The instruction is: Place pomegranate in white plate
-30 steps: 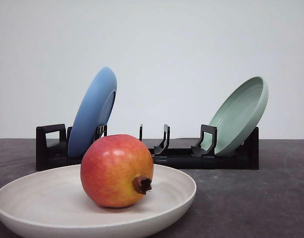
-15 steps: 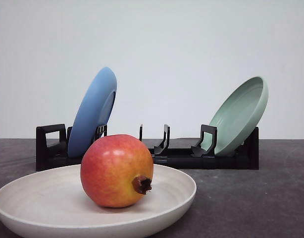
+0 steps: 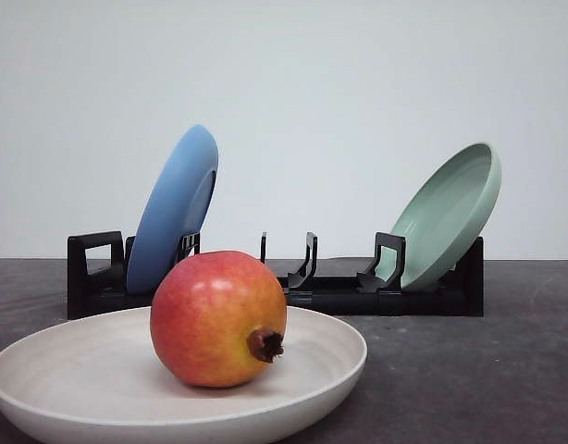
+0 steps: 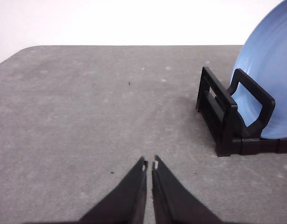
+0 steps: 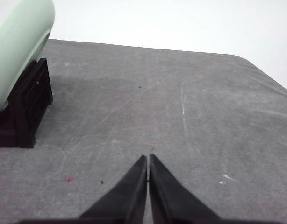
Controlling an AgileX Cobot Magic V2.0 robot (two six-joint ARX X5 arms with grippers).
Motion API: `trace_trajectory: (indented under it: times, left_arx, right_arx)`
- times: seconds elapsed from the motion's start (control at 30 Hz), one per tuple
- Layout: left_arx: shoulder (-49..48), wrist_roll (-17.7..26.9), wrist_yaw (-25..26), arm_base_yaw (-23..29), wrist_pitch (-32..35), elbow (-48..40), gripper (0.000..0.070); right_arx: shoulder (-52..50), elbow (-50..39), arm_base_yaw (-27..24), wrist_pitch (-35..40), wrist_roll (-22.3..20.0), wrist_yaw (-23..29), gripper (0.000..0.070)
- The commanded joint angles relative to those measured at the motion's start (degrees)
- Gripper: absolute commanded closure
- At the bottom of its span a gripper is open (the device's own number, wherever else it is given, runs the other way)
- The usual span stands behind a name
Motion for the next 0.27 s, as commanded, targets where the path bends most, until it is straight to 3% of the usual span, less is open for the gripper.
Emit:
trace_trajectory:
  times: [0.0,0.23]
  left_arx:
    - [-0.1,-0.2,-0.3,0.1,0.0,-0.7,0.07]
    - [-0.1,-0.2,-0.3,0.1,0.0,-0.7,0.07]
  right_arx:
    - [-0.1,-0.3,0.0,0.4,-0.4,0.1,0.0699]
    - [-0.1,-0.3,0.0,0.4,-0.4,0.1,0.0699]
